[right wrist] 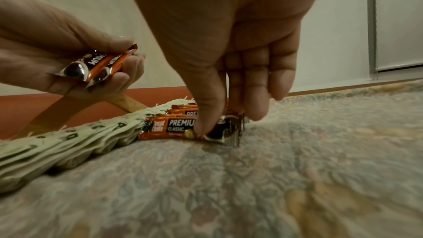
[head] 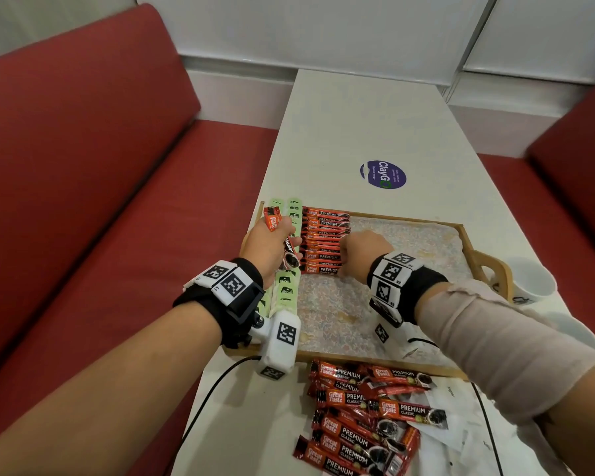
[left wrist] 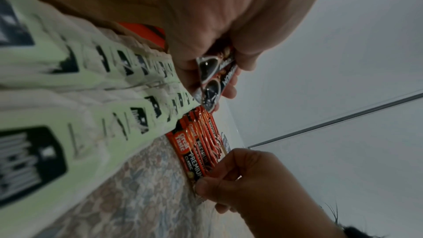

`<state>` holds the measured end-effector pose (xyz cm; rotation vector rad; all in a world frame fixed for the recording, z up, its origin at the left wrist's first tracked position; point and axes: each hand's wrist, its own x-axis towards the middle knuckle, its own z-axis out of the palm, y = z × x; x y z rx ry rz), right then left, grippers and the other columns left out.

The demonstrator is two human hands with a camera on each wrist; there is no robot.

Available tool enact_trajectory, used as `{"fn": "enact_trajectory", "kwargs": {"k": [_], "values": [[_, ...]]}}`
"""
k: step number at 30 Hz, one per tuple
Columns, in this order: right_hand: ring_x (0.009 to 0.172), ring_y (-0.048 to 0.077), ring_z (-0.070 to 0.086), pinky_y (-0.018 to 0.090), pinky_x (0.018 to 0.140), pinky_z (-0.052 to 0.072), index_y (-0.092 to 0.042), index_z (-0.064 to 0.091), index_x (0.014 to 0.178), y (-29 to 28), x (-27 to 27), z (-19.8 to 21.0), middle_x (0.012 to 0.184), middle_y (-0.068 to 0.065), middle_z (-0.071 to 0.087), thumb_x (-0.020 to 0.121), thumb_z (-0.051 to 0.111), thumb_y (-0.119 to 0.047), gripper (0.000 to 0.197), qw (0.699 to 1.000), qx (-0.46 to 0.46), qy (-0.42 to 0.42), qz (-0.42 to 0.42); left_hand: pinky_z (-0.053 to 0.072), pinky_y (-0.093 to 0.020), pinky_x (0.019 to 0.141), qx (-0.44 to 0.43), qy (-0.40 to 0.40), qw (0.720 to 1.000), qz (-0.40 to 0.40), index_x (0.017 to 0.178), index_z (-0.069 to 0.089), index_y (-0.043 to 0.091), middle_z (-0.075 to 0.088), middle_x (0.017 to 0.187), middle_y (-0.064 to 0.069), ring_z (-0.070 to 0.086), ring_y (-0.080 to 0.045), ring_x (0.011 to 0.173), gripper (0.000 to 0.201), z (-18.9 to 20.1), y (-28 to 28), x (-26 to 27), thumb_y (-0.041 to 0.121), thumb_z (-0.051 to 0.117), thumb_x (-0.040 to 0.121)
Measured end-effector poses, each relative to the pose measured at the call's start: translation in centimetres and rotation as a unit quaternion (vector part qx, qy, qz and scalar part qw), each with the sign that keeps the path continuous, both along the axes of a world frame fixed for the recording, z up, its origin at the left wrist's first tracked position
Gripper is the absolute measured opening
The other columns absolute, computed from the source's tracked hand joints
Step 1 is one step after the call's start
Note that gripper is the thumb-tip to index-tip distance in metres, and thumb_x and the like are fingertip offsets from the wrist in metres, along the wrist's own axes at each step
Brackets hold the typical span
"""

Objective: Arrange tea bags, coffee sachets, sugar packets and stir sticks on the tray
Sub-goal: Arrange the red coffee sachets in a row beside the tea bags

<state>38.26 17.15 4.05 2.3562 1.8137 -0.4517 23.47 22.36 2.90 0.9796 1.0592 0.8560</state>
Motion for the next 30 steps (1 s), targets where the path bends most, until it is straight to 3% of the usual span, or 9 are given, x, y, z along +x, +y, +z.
{"fn": "enact_trajectory", "kwargs": {"k": [5, 13, 17, 19, 23, 25, 27, 30], "values": [[0.078, 0.021, 0.055, 0.027, 0.069, 0.043, -0.016, 0.053, 0.085, 0.3, -0.3, 0.0, 0.087, 0.002, 0.058, 0.08, 0.072, -0.028, 0.023, 1.0, 0.013, 0.019, -0.011, 0.055, -0.042, 0.075, 0.003, 0.007, 1.0, -0.005, 0.093, 0.052, 0.019, 0.055, 0.09, 0.001, 0.061, -0.009, 0.075, 0.01, -0.2, 0.1, -0.2, 0.022, 0.046, 0.1], [0.079, 0.019, 0.051, 0.028, 0.069, 0.041, -0.016, 0.05, 0.086, 0.6, -0.7, -0.1, 0.088, 0.001, 0.054, 0.084, 0.068, -0.03, 0.023, 1.0, 0.014, 0.017, -0.005, 0.055, -0.038, 0.068, -0.023, -0.016, 1.0, -0.01, 0.093, 0.055, 0.016, 0.056, 0.09, -0.002, 0.061, -0.013, 0.074, 0.013, 0.1, 0.2, -0.2, 0.022, 0.046, 0.1], [0.077, 0.016, 0.052, 0.026, 0.065, 0.038, -0.018, 0.054, 0.084, 0.3, -0.9, 0.3, 0.077, -0.005, 0.053, 0.084, 0.066, -0.041, 0.025, 0.996, 0.055, 0.075, -0.006, 0.053, -0.038, 0.073, -0.029, -0.012, 0.999, -0.026, 0.095, 0.061, 0.016, 0.059, 0.092, -0.003, 0.061, -0.014, 0.079, 0.021, 0.4, 0.3, -0.4, 0.024, 0.043, 0.101], [0.077, 0.015, 0.051, 0.027, 0.064, 0.036, -0.019, 0.056, 0.088, 0.2, -1.3, 0.5, 0.074, -0.008, 0.05, 0.082, 0.066, -0.045, 0.029, 0.991, 0.076, 0.107, 0.009, 0.052, -0.033, 0.071, -0.017, 0.001, 0.999, -0.035, 0.096, 0.062, 0.018, 0.06, 0.089, -0.002, 0.059, -0.016, 0.08, 0.022, 0.7, 0.2, -0.4, 0.024, 0.042, 0.101], [0.09, 0.015, 0.054, 0.025, 0.075, 0.038, -0.018, 0.061, 0.109, 0.0, -2.4, 1.0, 0.099, -0.002, 0.062, 0.086, 0.066, -0.035, 0.03, 0.982, 0.091, 0.16, 0.044, 0.051, -0.029, 0.063, -0.002, -0.005, 0.999, -0.045, 0.105, 0.06, 0.016, 0.06, 0.087, -0.002, 0.059, -0.01, 0.075, 0.02, 1.2, -0.4, -0.3, 0.022, 0.041, 0.102], [0.095, 0.017, 0.057, 0.025, 0.079, 0.04, -0.017, 0.061, 0.113, -0.2, -2.7, 1.1, 0.108, 0.0, 0.064, 0.088, 0.062, -0.027, 0.026, 0.979, 0.1, 0.172, 0.054, 0.052, -0.031, 0.068, -0.002, -0.015, 0.999, -0.051, 0.112, 0.06, 0.013, 0.058, 0.087, -0.004, 0.058, -0.014, 0.075, 0.023, 1.3, -0.6, -0.2, 0.022, 0.041, 0.102], [0.093, 0.017, 0.057, 0.026, 0.081, 0.042, -0.018, 0.061, 0.109, -0.4, -2.8, 1.2, 0.104, 0.0, 0.064, 0.087, 0.062, -0.02, 0.022, 0.974, 0.106, 0.195, 0.053, 0.051, -0.037, 0.075, -0.008, -0.034, 0.998, -0.053, 0.116, 0.059, 0.011, 0.057, 0.089, -0.008, 0.057, -0.021, 0.08, 0.025, 1.4, -0.9, -0.2, 0.021, 0.041, 0.102], [0.077, 0.012, 0.056, 0.025, 0.072, 0.042, -0.023, 0.056, 0.093, -0.8, -3.0, 1.3, 0.087, -0.004, 0.062, 0.084, 0.063, -0.016, 0.014, 0.96, 0.112, 0.251, 0.047, 0.053, -0.04, 0.079, -0.011, -0.054, 0.997, -0.054, 0.105, 0.059, 0.017, 0.061, 0.103, -0.013, 0.061, -0.024, 0.087, 0.019, 1.6, -1.1, -0.2, 0.019, 0.04, 0.102]]}}
